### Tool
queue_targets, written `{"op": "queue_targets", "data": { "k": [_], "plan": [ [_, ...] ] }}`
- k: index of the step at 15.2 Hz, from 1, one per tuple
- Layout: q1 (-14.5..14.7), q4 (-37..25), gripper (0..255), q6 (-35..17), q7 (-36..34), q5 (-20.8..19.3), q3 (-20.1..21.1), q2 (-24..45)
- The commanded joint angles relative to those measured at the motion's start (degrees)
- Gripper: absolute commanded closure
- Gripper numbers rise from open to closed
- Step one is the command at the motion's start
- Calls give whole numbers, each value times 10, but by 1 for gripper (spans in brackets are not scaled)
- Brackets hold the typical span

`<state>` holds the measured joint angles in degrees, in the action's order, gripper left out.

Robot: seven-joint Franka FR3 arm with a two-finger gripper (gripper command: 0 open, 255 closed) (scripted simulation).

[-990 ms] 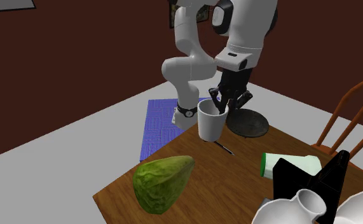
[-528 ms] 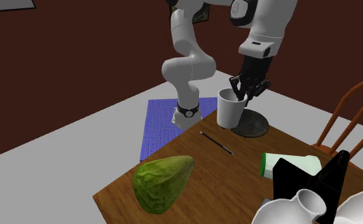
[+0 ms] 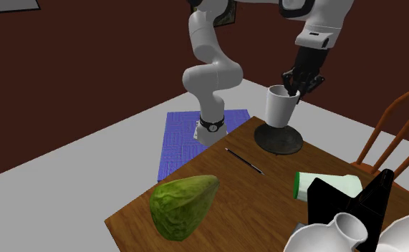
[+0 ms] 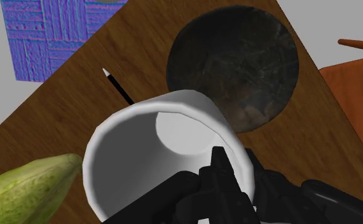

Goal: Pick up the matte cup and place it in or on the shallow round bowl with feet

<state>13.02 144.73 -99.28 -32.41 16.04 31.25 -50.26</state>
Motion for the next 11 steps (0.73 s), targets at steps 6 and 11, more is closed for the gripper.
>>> {"op": "queue_targets", "data": {
  "k": [6,11],
  "plan": [
    [11,-35,255,1,-65,35,65,24],
    [15,-1,255,-36,-66,48,81,26]
  ]
}}
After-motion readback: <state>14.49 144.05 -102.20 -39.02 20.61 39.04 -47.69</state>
